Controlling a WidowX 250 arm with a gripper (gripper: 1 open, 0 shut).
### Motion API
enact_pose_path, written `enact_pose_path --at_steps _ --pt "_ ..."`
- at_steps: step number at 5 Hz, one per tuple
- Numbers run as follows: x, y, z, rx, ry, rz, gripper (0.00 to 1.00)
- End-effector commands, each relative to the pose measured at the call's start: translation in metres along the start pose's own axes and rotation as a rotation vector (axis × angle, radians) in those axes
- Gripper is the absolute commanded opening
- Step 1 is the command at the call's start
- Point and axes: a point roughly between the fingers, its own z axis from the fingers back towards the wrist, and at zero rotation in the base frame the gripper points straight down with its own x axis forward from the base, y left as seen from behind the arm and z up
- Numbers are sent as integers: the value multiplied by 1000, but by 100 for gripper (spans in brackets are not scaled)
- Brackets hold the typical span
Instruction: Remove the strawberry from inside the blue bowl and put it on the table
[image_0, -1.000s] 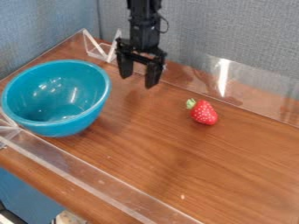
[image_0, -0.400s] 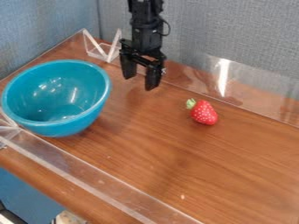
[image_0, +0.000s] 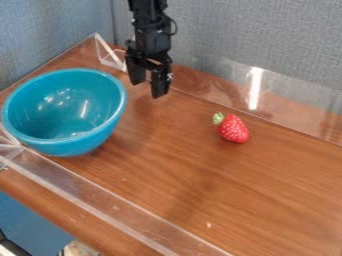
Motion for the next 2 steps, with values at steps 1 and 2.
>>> enact_pose_path --at_steps 1,2 --pt "5 18 44 68 -115 -10 100" --pt "3 19 61 71 -135 19 100"
